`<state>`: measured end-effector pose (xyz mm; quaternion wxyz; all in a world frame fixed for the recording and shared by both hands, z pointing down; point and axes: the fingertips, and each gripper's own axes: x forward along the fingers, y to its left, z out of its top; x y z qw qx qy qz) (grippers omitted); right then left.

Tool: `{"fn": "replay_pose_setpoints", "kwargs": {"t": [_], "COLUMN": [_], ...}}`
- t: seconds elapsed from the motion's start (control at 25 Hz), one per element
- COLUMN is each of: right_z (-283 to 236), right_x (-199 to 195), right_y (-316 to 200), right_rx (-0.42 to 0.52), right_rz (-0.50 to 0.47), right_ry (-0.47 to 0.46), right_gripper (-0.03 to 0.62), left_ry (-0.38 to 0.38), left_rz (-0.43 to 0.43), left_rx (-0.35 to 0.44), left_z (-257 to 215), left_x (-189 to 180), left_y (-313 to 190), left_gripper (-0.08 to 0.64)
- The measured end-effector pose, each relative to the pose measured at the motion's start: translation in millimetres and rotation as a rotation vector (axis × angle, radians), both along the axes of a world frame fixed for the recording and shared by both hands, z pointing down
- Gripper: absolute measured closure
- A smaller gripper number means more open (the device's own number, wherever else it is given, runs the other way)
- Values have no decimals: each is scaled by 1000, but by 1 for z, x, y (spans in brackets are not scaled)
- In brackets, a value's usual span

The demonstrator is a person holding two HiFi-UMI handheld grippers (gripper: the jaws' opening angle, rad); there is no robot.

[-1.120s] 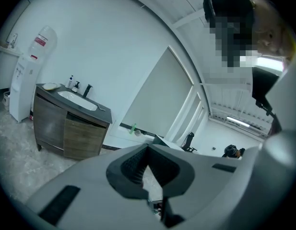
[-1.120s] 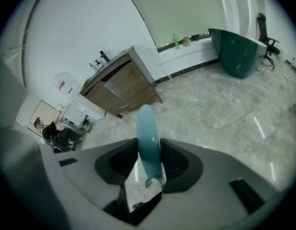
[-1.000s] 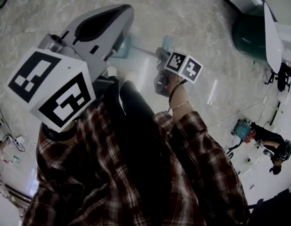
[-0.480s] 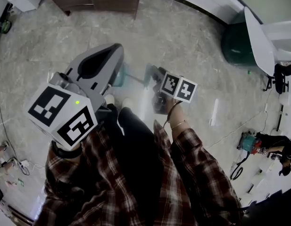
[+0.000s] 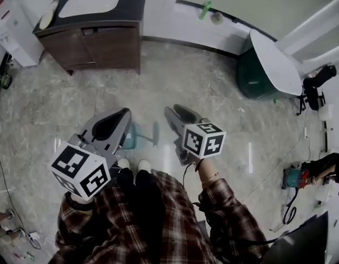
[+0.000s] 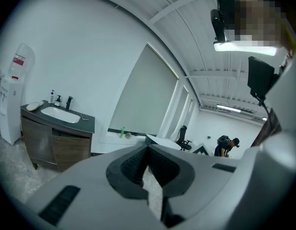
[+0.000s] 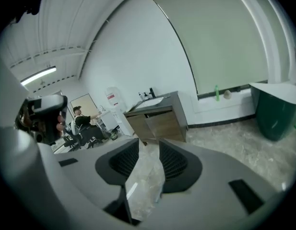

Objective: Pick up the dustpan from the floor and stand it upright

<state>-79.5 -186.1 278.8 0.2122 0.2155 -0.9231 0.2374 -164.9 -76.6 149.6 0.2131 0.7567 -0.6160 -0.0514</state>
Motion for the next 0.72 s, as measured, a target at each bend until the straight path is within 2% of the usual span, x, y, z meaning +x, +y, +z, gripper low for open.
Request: {"fn": "replay_pose_setpoints", "kwargs": {"t": [0.16,0.28,0.36,0.56,0.72], "right_z": [-59,-86,-97,-109,-103], "right_x": [-16,-19,-24,-33,-33], "right_y": [16,29,41,67,76], "right_rx": [129,265,318,375,330], "right_rz": [-49,-52,-62,-87,-93], "right_ry": [-51,-25,-17,-26,-43], "right_gripper": [483,529,567,581,581], "left_ry": [6,-38,-52,-28,3], "left_rz": [21,53,50,2,-17], "left_rx": [-3,-20,-29,-32,-32], "left_z": [-7,-5,-4,-1,3], "left_x": [9,25,28,17,11], "left_y": [0,1,3,10,15], "left_gripper": [560,560,560,560,560]}}
